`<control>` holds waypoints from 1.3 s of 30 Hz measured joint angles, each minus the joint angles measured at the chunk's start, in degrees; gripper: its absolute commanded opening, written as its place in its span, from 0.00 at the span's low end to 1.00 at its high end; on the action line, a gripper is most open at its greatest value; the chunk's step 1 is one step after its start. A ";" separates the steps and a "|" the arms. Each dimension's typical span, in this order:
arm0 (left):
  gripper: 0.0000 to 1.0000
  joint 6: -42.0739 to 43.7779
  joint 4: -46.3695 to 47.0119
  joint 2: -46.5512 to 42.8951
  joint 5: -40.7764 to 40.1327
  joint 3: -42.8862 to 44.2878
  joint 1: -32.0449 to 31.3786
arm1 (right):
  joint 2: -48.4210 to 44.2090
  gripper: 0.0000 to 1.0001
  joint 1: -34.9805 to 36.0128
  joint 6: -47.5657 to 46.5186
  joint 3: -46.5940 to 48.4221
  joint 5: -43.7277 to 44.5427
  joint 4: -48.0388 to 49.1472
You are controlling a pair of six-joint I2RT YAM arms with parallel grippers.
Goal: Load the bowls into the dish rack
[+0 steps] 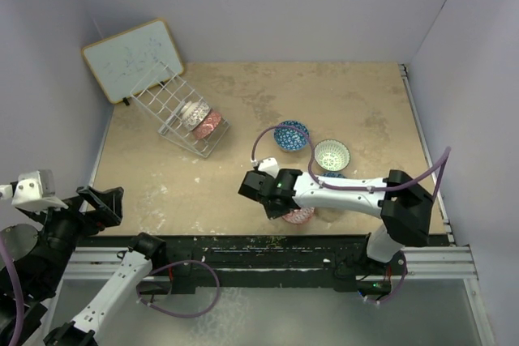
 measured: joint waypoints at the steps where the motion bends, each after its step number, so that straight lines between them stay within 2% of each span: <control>1: 0.99 0.00 0.00 0.00 -0.02 0.09 0.00 | -0.09 0.00 0.00 -0.26 1.42 -0.31 -0.11; 4: 0.99 0.02 -0.02 0.00 -0.04 0.79 0.00 | -1.90 0.00 0.00 -1.46 5.18 -2.47 2.01; 9: 0.99 0.22 -0.07 0.39 -0.17 3.93 0.00 | -10.05 0.00 -0.79 -3.96 7.61 -8.13 13.73; 13: 0.99 0.44 -0.46 1.62 -0.22 7.32 0.00 | -13.33 0.00 -6.34 -4.00 6.51 -17.73 29.70; 17: 0.99 0.63 -1.14 2.40 -0.24 9.20 0.00 | -11.85 0.00 -13.81 -1.33 4.59 -26.27 47.95; 23: 0.99 0.63 -2.49 2.60 -0.24 9.73 0.00 | -0.79 0.00 -17.86 4.96 8.35 -33.83 73.99; 28: 0.99 0.63 -3.08 2.86 -0.24 10.12 0.00 | 14.29 0.00 -19.58 18.69 14.97 -39.56 98.73; 30: 0.99 0.63 -3.08 3.10 -0.26 10.19 0.00 | 20.65 0.00 -20.02 23.54 19.32 -40.15 105.61; 34: 0.99 0.63 -3.19 3.65 -0.26 10.54 0.00 | 30.21 0.00 -20.48 30.05 26.53 -39.78 113.66; 39: 0.99 0.66 -3.30 3.82 -0.48 10.75 0.00 | 35.85 0.00 -21.35 35.06 30.01 -37.90 119.01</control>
